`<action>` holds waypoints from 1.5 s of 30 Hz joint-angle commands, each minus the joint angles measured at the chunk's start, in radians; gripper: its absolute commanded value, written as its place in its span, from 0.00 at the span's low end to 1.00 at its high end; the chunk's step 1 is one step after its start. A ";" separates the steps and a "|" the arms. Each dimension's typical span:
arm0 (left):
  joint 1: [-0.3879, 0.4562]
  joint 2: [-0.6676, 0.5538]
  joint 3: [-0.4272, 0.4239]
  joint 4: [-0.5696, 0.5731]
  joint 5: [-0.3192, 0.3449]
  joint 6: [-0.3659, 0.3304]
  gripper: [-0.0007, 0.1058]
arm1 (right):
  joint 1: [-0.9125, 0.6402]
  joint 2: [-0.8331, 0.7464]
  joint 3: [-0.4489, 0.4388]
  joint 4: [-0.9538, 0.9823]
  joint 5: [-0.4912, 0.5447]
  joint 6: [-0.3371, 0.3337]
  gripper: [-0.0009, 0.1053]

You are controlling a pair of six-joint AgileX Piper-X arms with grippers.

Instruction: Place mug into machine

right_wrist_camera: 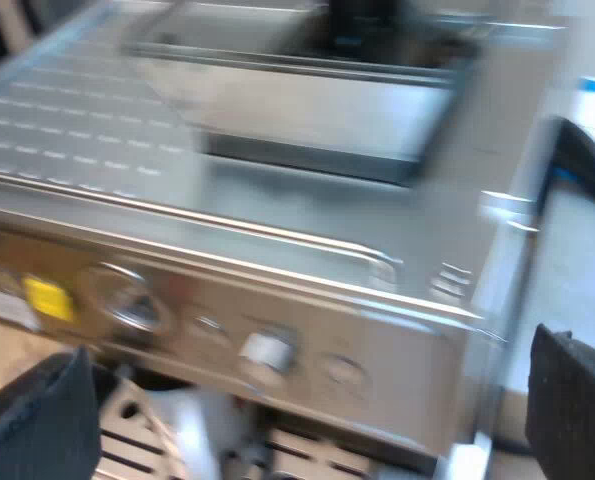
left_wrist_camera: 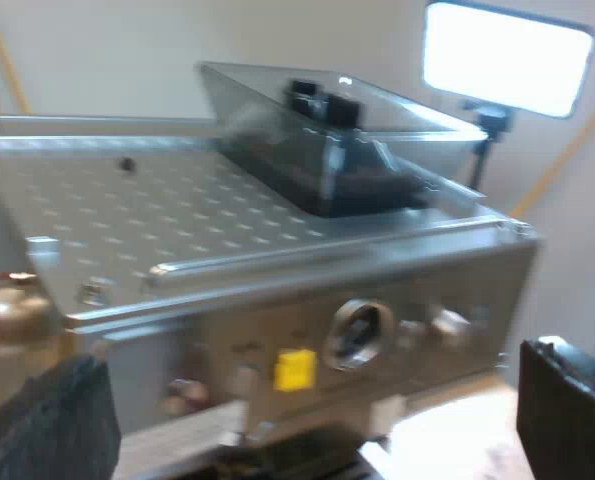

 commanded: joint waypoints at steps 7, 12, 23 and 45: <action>0.285 0.173 -0.122 0.132 0.124 -0.016 0.77 | -0.345 -0.108 -0.013 0.191 -0.173 -0.080 0.83; 0.452 0.159 -0.133 0.250 0.124 0.011 0.77 | -0.631 -0.149 -0.013 0.285 -0.308 -0.175 0.83; 0.513 -0.105 -0.134 0.424 0.114 0.153 0.77 | -0.854 -0.368 0.130 0.271 -0.365 -0.196 0.83; 0.518 -0.481 -0.108 0.737 0.111 0.180 0.77 | -0.848 -0.877 0.257 0.464 -0.365 -0.171 0.83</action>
